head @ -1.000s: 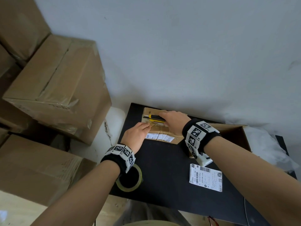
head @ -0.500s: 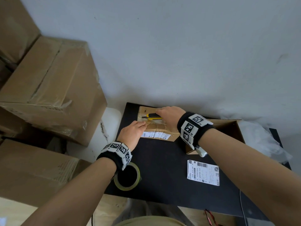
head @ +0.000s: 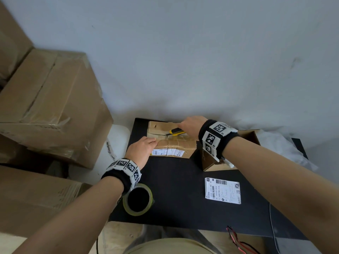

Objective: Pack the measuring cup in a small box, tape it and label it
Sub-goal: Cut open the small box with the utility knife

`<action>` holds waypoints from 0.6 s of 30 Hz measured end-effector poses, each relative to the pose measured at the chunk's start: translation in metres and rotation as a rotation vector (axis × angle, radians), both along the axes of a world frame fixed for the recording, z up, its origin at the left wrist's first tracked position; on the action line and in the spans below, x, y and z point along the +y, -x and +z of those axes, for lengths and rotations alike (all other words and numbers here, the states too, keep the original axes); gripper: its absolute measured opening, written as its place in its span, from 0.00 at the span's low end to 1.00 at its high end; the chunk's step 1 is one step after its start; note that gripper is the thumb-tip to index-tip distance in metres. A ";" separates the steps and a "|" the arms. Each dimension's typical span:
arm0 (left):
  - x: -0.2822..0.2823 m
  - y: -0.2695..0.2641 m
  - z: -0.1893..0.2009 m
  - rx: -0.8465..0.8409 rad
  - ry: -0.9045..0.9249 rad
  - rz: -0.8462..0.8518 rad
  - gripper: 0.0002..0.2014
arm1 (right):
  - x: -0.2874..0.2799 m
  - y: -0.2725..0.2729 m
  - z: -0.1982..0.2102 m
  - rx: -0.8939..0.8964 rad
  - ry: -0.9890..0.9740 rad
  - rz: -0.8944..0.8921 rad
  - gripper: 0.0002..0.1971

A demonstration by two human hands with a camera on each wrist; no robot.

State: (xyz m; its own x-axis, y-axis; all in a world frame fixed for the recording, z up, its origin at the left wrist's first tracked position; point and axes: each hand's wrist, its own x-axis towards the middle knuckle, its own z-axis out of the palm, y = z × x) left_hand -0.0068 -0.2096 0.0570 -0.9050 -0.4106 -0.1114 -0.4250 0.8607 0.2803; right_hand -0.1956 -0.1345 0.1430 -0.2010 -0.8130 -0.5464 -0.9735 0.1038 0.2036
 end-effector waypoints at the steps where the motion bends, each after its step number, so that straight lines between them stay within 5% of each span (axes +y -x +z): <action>1: -0.001 0.000 0.002 -0.012 0.006 -0.005 0.21 | 0.001 0.001 0.001 0.005 0.001 0.003 0.16; 18: 0.000 0.006 0.009 -0.073 0.078 -0.023 0.20 | 0.038 0.037 0.013 0.060 -0.021 -0.054 0.14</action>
